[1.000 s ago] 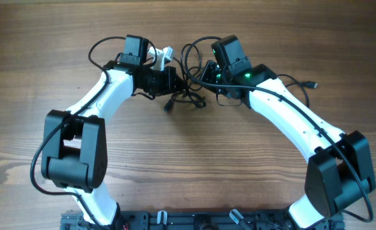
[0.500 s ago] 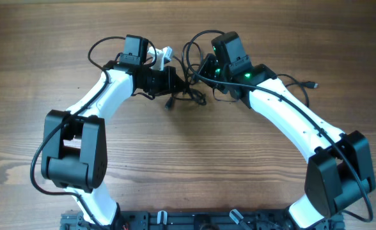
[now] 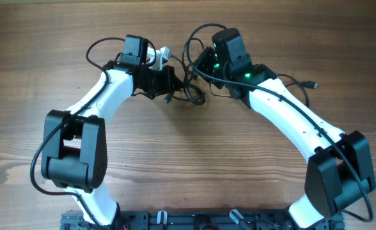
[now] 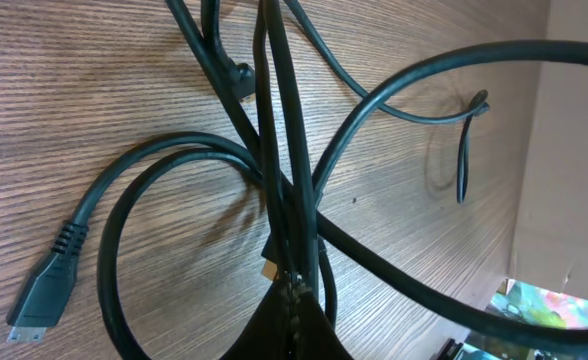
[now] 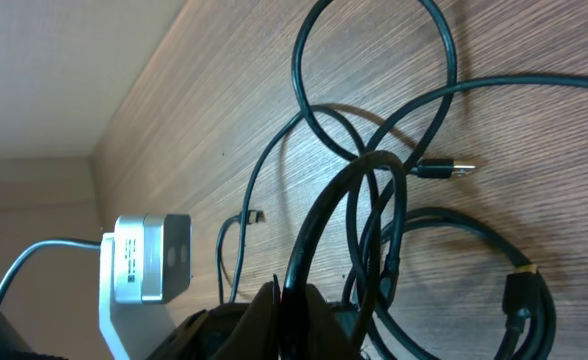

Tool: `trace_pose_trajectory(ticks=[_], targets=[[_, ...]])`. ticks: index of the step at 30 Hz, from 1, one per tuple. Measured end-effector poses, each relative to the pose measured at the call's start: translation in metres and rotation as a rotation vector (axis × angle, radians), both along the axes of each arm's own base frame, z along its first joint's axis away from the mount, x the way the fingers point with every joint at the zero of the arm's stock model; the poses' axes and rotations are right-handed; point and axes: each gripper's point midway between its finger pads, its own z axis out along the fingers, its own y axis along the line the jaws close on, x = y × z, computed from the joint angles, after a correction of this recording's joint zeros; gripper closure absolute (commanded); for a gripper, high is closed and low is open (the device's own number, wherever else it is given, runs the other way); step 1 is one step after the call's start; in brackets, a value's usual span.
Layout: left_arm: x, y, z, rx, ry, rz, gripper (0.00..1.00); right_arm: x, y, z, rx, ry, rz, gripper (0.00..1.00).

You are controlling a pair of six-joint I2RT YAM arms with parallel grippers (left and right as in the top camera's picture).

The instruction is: Untangle cables

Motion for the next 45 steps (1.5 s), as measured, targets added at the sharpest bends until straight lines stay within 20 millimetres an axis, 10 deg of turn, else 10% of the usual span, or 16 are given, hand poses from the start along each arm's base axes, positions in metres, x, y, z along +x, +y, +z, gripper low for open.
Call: trace_pose_trajectory(ticks=[15,32,38,45], targets=[[0.0,0.001,0.0,0.004,-0.001,0.002,0.96,0.011,0.015,0.029,0.194,-0.029,0.036,0.91],[0.002,0.004,-0.003,0.027,-0.005,0.013,0.91,-0.055,-0.047,-0.053,-0.227,0.271,0.068,0.94],[0.003,0.005,-0.004,0.033,-0.006,0.017,0.85,-0.07,-0.052,-0.061,-0.295,0.309,0.093,0.35],[0.003,0.005,-0.004,0.037,-0.006,0.021,0.85,-0.065,-0.039,-0.057,-0.296,0.253,0.116,0.29]])
